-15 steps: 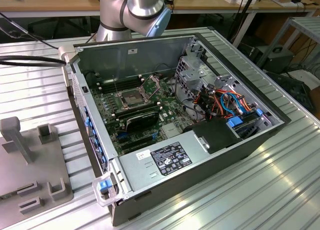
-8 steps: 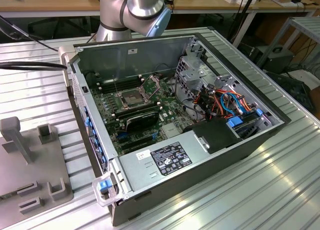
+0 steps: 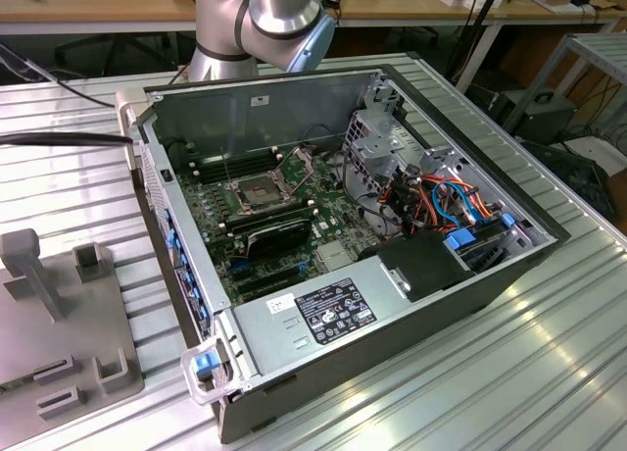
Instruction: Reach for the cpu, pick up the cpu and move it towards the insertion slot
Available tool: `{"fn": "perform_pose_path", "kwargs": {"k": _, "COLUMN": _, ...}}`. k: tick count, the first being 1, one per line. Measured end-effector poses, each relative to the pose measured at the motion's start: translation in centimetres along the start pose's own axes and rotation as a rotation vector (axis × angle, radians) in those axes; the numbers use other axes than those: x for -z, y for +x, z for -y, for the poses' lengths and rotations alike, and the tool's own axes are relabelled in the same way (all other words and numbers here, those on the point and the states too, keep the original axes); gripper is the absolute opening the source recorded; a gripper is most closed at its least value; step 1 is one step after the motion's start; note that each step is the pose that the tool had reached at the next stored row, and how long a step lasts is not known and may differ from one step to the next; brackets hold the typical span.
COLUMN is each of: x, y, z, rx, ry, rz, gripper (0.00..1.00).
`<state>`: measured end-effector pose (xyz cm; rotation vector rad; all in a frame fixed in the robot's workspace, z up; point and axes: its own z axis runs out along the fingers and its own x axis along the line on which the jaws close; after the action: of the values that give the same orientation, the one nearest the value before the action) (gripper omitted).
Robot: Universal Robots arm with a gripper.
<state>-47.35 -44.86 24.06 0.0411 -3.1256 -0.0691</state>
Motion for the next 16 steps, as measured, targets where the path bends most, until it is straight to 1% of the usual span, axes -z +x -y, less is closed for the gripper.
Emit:
{"fn": "perform_pose_path", "kwargs": {"k": 4, "x": -0.09, "y": 0.0, "z": 0.0, "rx": 0.0, "ry": -0.0002, "rz": 0.0003, "gripper": 0.78}}
{"fn": "perform_pose_path", "kwargs": {"k": 5, "x": -0.24, "y": -0.01, "z": 0.01, "rx": 0.0, "ry": -0.0004, "rz": 0.0008, "gripper": 0.78}}
{"fn": "perform_pose_path", "kwargs": {"k": 8, "x": -0.77, "y": -0.02, "z": 0.07, "rx": 0.0, "ry": -0.0002, "rz": -0.0014, "gripper": 0.78}}
{"fn": "perform_pose_path", "kwargs": {"k": 10, "x": -1.21, "y": -0.01, "z": 0.34, "rx": 0.0, "ry": -0.0001, "rz": -0.003, "gripper": 0.78}}
{"fn": "perform_pose_path", "kwargs": {"k": 12, "x": -1.52, "y": -0.01, "z": 0.71, "rx": 0.0, "ry": -0.0003, "rz": -0.0031, "gripper": 0.78}}
{"fn": "perform_pose_path", "kwargs": {"k": 16, "x": -1.77, "y": -0.06, "z": 1.51, "rx": 0.0, "ry": -0.0003, "rz": -0.0032, "gripper": 0.78}}
